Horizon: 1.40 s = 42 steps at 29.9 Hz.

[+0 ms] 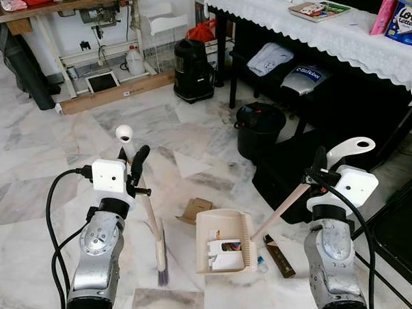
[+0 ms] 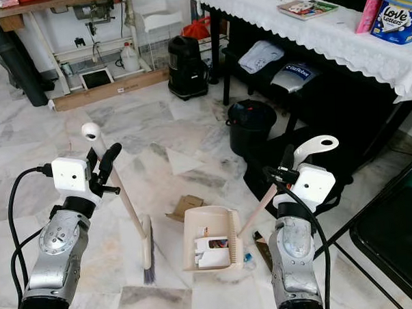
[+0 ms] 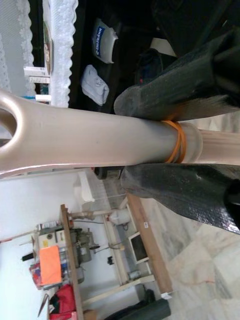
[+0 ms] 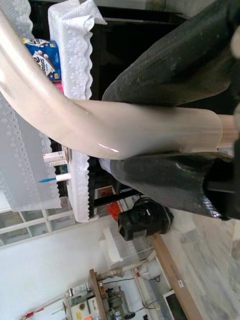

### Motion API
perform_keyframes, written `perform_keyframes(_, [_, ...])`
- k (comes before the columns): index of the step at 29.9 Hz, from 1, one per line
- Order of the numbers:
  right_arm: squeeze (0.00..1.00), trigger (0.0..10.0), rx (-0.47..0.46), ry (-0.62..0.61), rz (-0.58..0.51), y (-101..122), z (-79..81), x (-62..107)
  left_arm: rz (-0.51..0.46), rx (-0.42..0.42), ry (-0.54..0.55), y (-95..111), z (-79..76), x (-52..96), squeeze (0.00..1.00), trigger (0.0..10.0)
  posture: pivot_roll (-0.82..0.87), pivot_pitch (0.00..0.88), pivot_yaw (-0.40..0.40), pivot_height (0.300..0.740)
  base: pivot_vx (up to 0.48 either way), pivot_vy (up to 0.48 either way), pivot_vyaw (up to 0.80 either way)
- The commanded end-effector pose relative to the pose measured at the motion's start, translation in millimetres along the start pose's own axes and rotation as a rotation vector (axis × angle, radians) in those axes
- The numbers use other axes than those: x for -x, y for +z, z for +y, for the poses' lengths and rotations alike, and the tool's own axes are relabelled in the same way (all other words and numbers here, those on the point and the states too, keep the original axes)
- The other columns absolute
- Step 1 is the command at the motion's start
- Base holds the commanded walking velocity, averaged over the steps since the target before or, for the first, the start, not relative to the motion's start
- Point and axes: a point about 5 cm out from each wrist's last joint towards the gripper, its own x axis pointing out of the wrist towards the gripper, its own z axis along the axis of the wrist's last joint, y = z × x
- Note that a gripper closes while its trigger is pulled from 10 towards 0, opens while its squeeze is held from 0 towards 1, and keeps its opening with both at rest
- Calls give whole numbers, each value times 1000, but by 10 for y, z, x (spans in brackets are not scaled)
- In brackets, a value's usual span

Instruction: Sweep floor

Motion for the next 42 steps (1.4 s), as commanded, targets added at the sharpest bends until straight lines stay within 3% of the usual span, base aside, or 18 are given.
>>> perform_keyframes(1, [0,10000,-20,-2,-67,149,29,-47,-36,-22,-3,43,-20,-26,0,10000,-7,0,11,740,0,0,0])
perform_keyframes(9, [0,10000,-13,3,-66,177,61,-69,-46,-12,5,64,-48,-99,0,10000,-10,10,9,740,0,0,117])
perform_keyframes(42, [0,10000,0,32,-54,190,122,-75,-26,-23,9,37,-47,-94,0,10000,-7,52,16,740,0,0,764])
